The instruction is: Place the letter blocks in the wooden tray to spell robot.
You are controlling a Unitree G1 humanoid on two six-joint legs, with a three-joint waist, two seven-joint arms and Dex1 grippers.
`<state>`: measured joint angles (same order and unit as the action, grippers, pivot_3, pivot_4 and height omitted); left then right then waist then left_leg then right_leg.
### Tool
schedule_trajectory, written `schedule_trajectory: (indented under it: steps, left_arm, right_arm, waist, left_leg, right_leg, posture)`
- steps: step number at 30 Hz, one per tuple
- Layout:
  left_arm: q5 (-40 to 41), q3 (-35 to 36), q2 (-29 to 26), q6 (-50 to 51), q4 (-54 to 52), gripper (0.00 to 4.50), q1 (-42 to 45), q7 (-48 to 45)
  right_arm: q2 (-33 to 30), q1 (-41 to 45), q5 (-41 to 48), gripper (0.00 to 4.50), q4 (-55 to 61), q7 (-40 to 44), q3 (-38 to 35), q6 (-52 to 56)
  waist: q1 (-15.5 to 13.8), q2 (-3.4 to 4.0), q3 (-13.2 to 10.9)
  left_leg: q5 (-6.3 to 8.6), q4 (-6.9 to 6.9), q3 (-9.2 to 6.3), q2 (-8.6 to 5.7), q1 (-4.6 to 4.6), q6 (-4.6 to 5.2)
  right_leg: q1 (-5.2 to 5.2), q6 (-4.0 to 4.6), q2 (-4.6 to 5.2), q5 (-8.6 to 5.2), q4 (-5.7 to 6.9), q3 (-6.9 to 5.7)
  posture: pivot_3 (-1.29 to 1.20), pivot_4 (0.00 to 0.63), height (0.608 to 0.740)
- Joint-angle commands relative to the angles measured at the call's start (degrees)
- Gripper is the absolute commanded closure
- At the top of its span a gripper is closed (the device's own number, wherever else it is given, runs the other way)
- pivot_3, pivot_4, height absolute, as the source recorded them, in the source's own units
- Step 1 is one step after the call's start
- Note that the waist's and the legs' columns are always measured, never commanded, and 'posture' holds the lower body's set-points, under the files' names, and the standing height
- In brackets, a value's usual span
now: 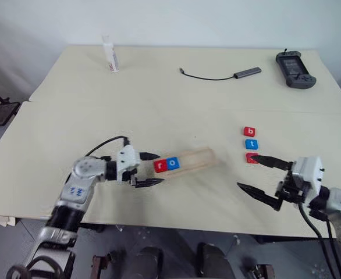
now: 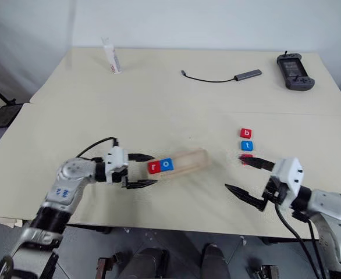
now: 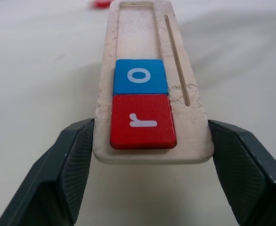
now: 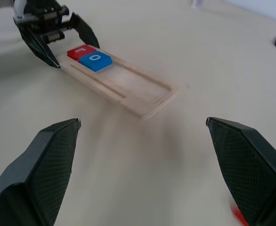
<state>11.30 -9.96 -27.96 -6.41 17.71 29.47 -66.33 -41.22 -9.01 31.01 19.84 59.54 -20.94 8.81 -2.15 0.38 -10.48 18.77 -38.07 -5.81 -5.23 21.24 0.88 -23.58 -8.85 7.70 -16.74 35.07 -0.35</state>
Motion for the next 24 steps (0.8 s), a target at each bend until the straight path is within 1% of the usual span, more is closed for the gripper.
schedule_trajectory:
  steps: [1, 5, 8, 11, 12, 13, 14, 15, 19, 20, 22, 24]
  left_arm:
    - [-3.48, -3.89, 3.51, -5.71, 8.4, 1.09, 5.58, -2.95]
    - [-6.03, -5.83, 7.32, -10.23, 17.89, 1.09, 11.54, -4.44]
    - [-6.16, -5.41, 10.09, -8.79, 23.38, 1.09, 15.06, -4.26]
    - [-5.88, -4.79, 11.0, -8.05, 25.4, 1.09, 15.99, -4.9]
    - [-5.85, -4.59, 11.04, -7.92, 25.15, 0.74, 15.87, -4.97]
    - [-5.59, -4.41, 10.91, -7.32, 24.33, 0.37, 15.49, -5.36]
    - [-5.46, -4.32, 10.62, -6.55, 23.34, 0.14, 15.01, -5.72]
    - [-5.38, -4.26, 10.28, -5.87, 22.35, 0.04, 14.51, -6.15]
    - [-3.7, -2.18, 8.97, -4.22, 18.35, 0.04, 12.22, -6.24]
    - [-3.15, -0.9, 7.76, -5.58, 18.11, 0.04, 11.49, -6.46]
    - [-1.16, 1.34, 5.76, -6.81, 17.06, 0.04, 10.05, -8.28]
    - [3.36, 4.7, 3.52, -7.31, 15.1, 0.04, 7.64, -11.97]
  right_arm:
    - [0.06, -7.02, 1.08, 0.0, 3.2, 0.43, -6.75, -1.51]
    - [1.17, -13.99, 1.4, 0.0, 5.39, -0.45, -11.72, -1.83]
    - [3.2, -18.43, 1.92, 0.0, 7.47, -1.91, -15.11, -1.97]
    - [4.91, -21.44, 2.29, 0.0, 8.99, -2.78, -16.43, -2.13]
    - [5.41, -22.22, 2.28, 0.0, 9.31, -2.98, -16.66, -2.27]
    - [5.92, -22.9, 2.25, 0.0, 9.56, -3.24, -16.85, -2.45]
    - [6.33, -23.39, 2.24, 0.0, 9.7, -3.46, -16.95, -2.56]
    - [6.67, -23.72, 2.16, 0.0, 9.75, -3.64, -17.04, -2.68]
    - [8.25, -24.65, 1.8, 0.0, 8.48, -4.5, -17.97, -3.88]
    - [9.01, -24.73, 1.86, 0.0, 7.03, -4.99, -18.93, -4.58]
    - [10.13, -24.86, 2.23, 0.0, 4.65, -5.77, -20.46, -5.42]
    - [11.04, -25.11, 2.41, 0.0, 2.2, -6.16, -21.94, -6.35]
  waist:
    - [0.04, -0.08, -0.03]
    - [0.72, -0.18, -0.07]
    - [0.86, -0.22, -0.07]
    - [0.89, -0.22, -0.07]
    - [0.84, -0.22, -0.07]
    - [0.81, -0.23, -0.07]
    - [0.75, -0.22, -0.07]
    - [0.75, -0.22, -0.07]
    - [0.8, -0.22, -0.06]
    - [0.8, -0.22, -0.06]
    - [0.84, -0.22, -0.06]
    - [0.86, -0.21, -0.06]
  left_leg:
    - [0.01, 0.0, 0.02, -0.03, 0.0, 0.01]
    - [0.02, -0.02, 0.12, -0.06, 0.01, 0.05]
    - [0.02, -0.03, 0.16, -0.05, -0.04, 0.05]
    - [0.02, -0.03, 0.17, -0.01, -0.06, 0.05]
    - [0.02, -0.02, 0.17, 0.01, -0.05, 0.05]
    - [0.02, -0.02, 0.16, 0.02, -0.06, 0.05]
    - [0.02, -0.03, 0.15, 0.03, -0.05, 0.05]
    - [0.02, -0.03, 0.14, 0.05, -0.05, 0.05]
    - [0.02, -0.03, 0.14, 0.06, -0.06, 0.06]
    - [0.02, -0.03, 0.13, 0.08, -0.06, 0.05]
    - [0.02, -0.02, 0.13, 0.09, -0.06, 0.05]
    - [0.02, -0.01, 0.13, 0.1, -0.07, 0.05]
  right_leg:
    - [0.0, 0.0, -0.01, 0.0, -0.01, 0.0]
    - [0.0, -0.05, -0.07, 0.03, 0.0, 0.04]
    - [0.01, -0.06, -0.11, 0.03, 0.0, 0.07]
    - [0.0, -0.06, -0.12, 0.03, 0.05, 0.1]
    - [0.0, -0.06, -0.11, 0.03, 0.05, 0.11]
    - [0.0, -0.06, -0.11, 0.03, 0.05, 0.11]
    - [0.0, -0.06, -0.11, 0.03, 0.05, 0.12]
    - [0.0, -0.06, -0.1, 0.03, 0.05, 0.12]
    - [0.0, -0.07, -0.09, 0.03, 0.06, 0.16]
    - [-0.01, -0.07, -0.09, 0.03, 0.06, 0.16]
    - [-0.02, -0.07, -0.1, 0.03, 0.06, 0.17]
    - [-0.03, -0.06, -0.09, 0.03, 0.04, 0.18]
  posture:
    - [0.0, 0.15, 0.74]
    - [0.0, 0.15, 0.74]
    - [0.0, 0.15, 0.74]
    - [0.0, 0.15, 0.74]
    - [0.0, 0.15, 0.74]
    - [0.0, 0.15, 0.74]
    - [0.0, 0.15, 0.74]
    - [0.0, 0.15, 0.74]
    - [0.0, 0.15, 0.74]
    - [0.0, 0.15, 0.74]
    - [0.0, 0.15, 0.74]
    - [0.0, 0.15, 0.74]
